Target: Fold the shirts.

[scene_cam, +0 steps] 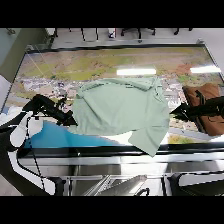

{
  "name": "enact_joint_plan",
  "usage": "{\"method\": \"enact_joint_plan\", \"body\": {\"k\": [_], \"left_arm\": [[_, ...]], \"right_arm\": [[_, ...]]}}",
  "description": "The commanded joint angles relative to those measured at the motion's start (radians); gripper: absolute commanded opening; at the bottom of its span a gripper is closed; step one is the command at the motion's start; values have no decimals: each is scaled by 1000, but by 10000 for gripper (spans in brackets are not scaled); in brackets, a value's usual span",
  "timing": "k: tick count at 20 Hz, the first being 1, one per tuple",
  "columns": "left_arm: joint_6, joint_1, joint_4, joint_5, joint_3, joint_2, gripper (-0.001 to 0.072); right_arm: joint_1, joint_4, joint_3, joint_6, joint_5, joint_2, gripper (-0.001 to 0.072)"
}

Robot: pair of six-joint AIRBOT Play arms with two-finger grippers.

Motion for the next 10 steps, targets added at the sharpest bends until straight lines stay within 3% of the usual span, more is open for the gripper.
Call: {"method": "enact_joint_plan", "body": {"k": [1,8,9,10], "left_arm": [[30,-20,10,11,2,-2,17],[27,65,1,-7,-21,64,17],[27,66,-4,-12,-18,66,17],[27,66,-16,-11,-11,64,17]], "right_arm": [[5,-21,-4,2,16,-40,455],[31,-77,-92,3,7,-62,423],[54,-71,-101,-2,13,-62,397],[84,-40,-104,-27,16,-62,265]]}}
